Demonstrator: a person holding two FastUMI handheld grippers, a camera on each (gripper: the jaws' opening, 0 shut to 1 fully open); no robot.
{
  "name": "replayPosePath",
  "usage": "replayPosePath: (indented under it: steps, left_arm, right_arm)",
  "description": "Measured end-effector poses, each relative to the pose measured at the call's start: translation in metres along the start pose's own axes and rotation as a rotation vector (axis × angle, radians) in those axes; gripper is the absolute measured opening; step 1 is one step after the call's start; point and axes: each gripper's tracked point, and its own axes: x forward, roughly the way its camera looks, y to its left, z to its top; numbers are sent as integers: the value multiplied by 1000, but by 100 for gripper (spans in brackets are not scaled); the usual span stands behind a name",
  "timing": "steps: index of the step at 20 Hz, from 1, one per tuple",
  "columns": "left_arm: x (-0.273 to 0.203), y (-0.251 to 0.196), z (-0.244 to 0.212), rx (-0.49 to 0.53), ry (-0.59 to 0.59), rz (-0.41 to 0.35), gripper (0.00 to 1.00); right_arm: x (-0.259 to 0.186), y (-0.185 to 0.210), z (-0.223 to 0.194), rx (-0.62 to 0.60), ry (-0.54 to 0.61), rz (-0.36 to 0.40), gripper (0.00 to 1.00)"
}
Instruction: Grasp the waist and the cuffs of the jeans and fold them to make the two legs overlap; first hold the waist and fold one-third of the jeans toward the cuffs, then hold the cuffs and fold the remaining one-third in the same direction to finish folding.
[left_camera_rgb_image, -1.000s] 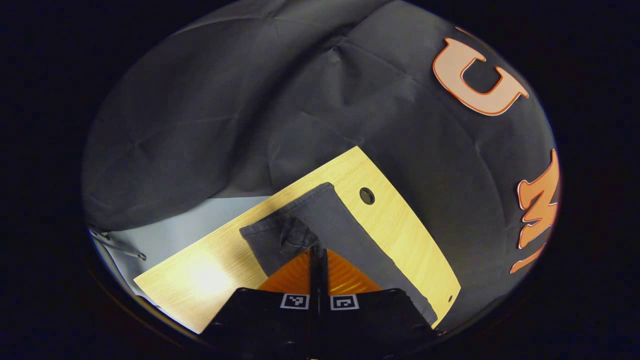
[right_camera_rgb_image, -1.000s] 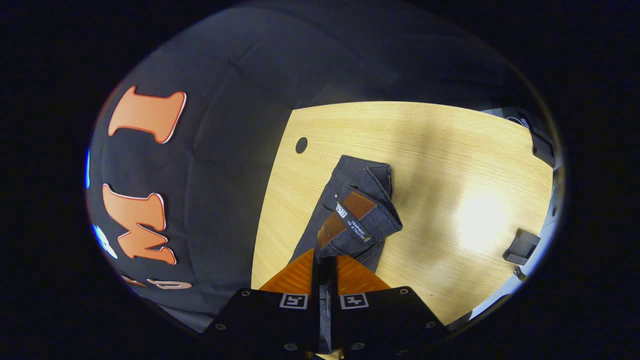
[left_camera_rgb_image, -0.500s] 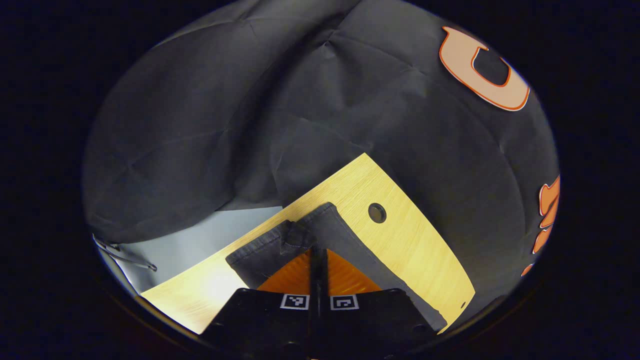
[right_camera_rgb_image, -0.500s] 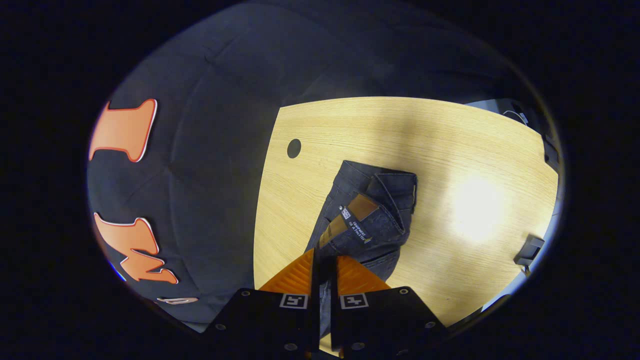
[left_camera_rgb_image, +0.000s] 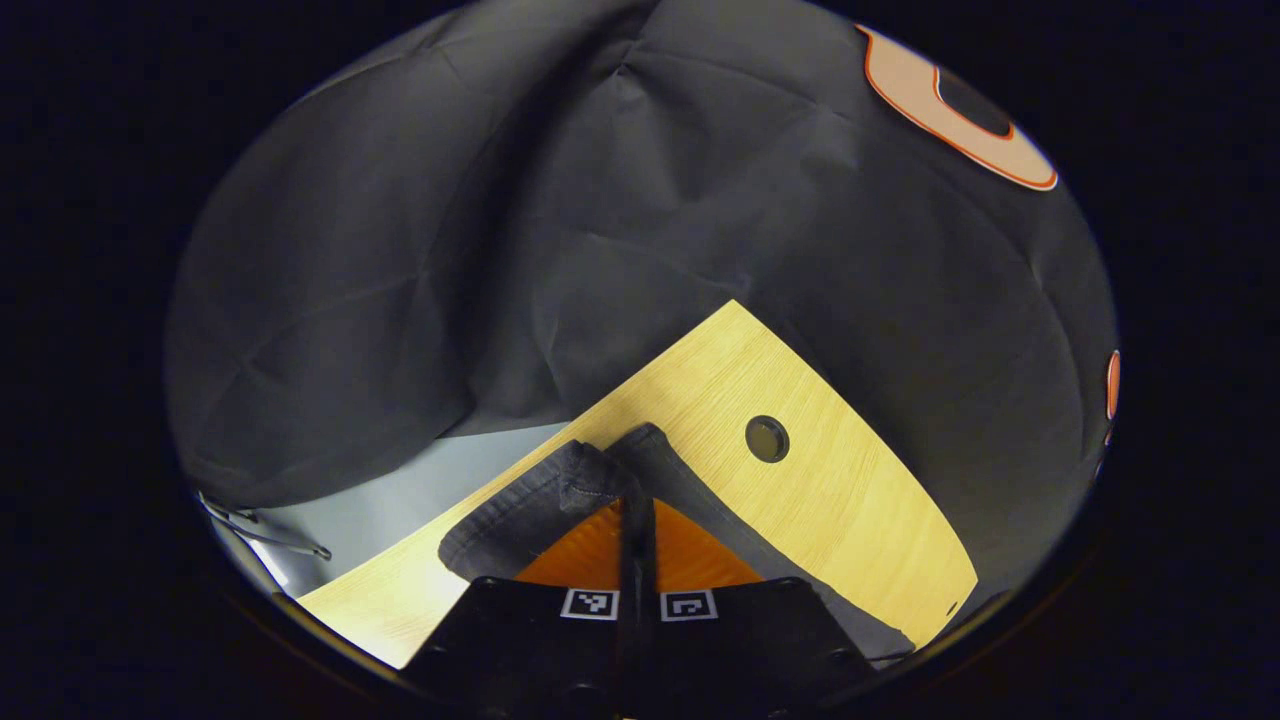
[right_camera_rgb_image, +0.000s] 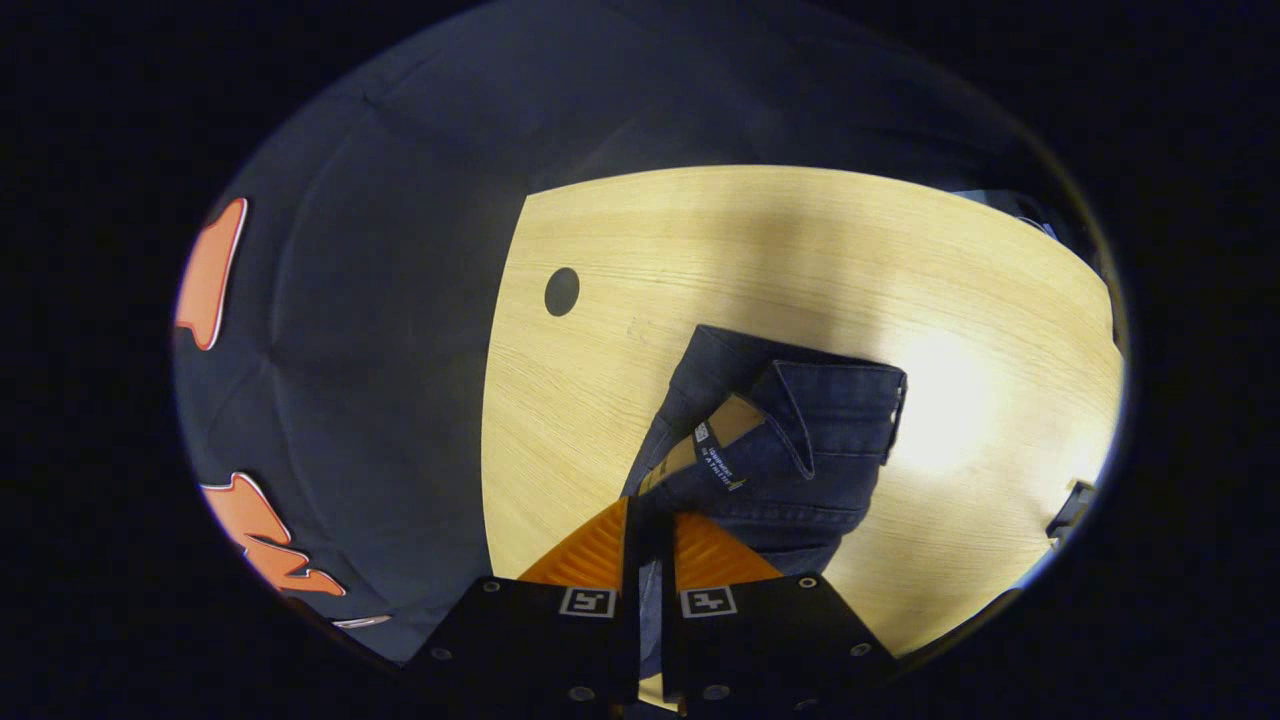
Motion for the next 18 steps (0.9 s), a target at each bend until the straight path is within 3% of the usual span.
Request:
replayPosePath:
  steps: [2,3,4,6,7,8,9,10,11,12,13,14,16,17,18]
  left_arm:
    - [0,-5,0,10,19,-6,6]
    - [0,-8,0,9,20,-16,8]
    - [1,-10,7,7,6,-23,18]
    - [-4,-20,24,7,-43,-67,20]
    - [-10,-28,30,11,-56,-95,38]
    - [-16,-33,28,14,-59,-107,56]
    - [-24,-40,30,12,-65,-129,74]
    - [-24,-44,27,15,-80,-139,92]
    - [-27,-47,26,35,-95,-149,89]
    - [-37,-51,25,63,-112,-161,84]
    - [-46,-58,25,99,-134,-172,90]
    - [-57,-67,26,142,-158,-185,89]
    - [-80,-84,28,227,-224,-218,89]
    - [-95,-93,32,261,-261,-235,84]
    - [-112,-102,36,288,-302,-256,90]
  right_arm:
    - [4,9,5,12,1,30,12]
    - [5,15,7,19,-4,54,16]
    - [4,23,13,28,-21,86,24]
    - [-1,34,24,26,-66,136,31]
    - [-6,33,27,16,-85,143,35]
    - [-9,29,28,-1,-92,140,29]
    - [-10,23,27,-25,-100,126,33]
    - [-11,14,26,-56,-109,99,43]
    - [-14,4,25,-92,-120,74,60]
    - [-16,-4,24,-128,-131,49,60]
    - [-19,-10,24,-161,-149,30,76]
    - [-23,-16,26,-186,-170,12,86]
    - [-31,-29,28,-234,-207,-26,89]
    - [-33,-39,27,-252,-217,-48,90]
    - [-34,-47,26,-266,-221,-69,92]
